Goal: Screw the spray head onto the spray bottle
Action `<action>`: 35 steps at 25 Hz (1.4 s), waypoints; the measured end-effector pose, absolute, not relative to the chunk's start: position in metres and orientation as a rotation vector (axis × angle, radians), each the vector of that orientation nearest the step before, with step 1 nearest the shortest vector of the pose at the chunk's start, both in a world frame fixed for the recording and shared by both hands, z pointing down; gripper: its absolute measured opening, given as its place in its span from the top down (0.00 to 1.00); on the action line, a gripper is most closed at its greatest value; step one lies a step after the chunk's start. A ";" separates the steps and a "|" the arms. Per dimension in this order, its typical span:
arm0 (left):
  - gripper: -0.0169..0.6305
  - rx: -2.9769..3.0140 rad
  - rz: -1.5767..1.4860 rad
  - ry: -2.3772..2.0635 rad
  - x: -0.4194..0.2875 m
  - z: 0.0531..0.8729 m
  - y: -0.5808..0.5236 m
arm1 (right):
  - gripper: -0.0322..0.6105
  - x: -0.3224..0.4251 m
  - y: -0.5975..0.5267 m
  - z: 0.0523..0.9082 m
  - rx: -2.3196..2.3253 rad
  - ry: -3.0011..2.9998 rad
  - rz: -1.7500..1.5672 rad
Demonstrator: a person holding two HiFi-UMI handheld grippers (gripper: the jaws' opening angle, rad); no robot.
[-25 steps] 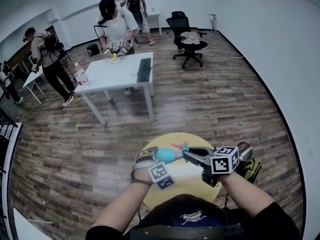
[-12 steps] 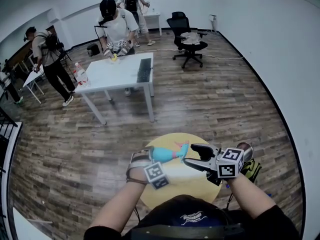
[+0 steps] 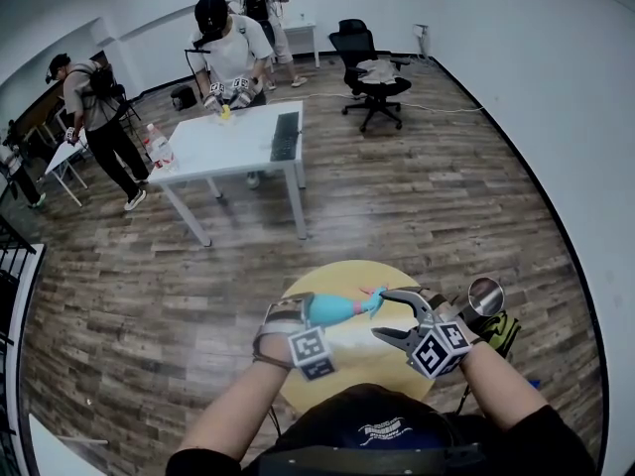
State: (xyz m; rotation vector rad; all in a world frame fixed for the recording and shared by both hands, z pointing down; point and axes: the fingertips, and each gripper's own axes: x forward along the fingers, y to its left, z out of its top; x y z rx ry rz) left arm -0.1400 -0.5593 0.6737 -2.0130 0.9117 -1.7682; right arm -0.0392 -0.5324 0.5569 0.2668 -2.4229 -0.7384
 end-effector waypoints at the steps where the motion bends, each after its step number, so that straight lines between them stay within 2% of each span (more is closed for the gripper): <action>1: 0.34 -2.013 -1.756 0.901 -0.136 0.672 -0.558 | 0.41 -0.038 -0.535 0.556 0.279 -2.411 -0.748; 3: 0.34 -2.007 -1.729 0.893 -0.129 0.665 -0.556 | 0.47 -0.035 -0.537 0.557 0.281 -2.403 -0.757; 6: 0.34 -1.992 -1.716 0.897 -0.129 0.662 -0.555 | 0.67 -0.035 -0.536 0.559 0.274 -2.442 -0.670; 8: 0.34 -1.948 -1.726 0.901 -0.136 0.670 -0.558 | 0.77 -0.035 -0.536 0.554 0.302 -2.513 -0.490; 13: 0.34 -1.916 -1.710 0.970 -0.131 0.639 -0.558 | 0.82 -0.031 -0.551 0.545 0.363 -2.690 0.276; 18: 0.34 -1.807 -1.747 0.962 -0.135 0.637 -0.558 | 0.83 -0.024 -0.560 0.555 0.420 -2.620 0.992; 21: 0.34 -1.880 -1.737 0.963 -0.135 0.642 -0.554 | 0.82 -0.023 -0.561 0.551 0.393 -2.620 1.281; 22: 0.34 -1.913 -1.728 0.969 -0.134 0.643 -0.554 | 0.79 -0.024 -0.560 0.544 0.363 -2.646 1.310; 26: 0.34 -1.972 -1.714 0.987 -0.135 0.646 -0.556 | 0.49 -0.025 -0.553 0.518 0.223 -2.786 1.177; 27: 0.34 -1.986 -1.711 0.988 -0.135 0.646 -0.555 | 0.46 -0.022 -0.553 0.513 0.209 -2.822 1.133; 32: 0.34 -2.120 -1.614 0.985 -0.136 0.656 -0.558 | 0.45 0.005 -0.571 0.504 0.282 -2.956 0.885; 35: 0.34 -2.161 -1.607 0.934 -0.138 0.662 -0.555 | 0.61 0.008 -0.570 0.513 0.338 -2.914 0.391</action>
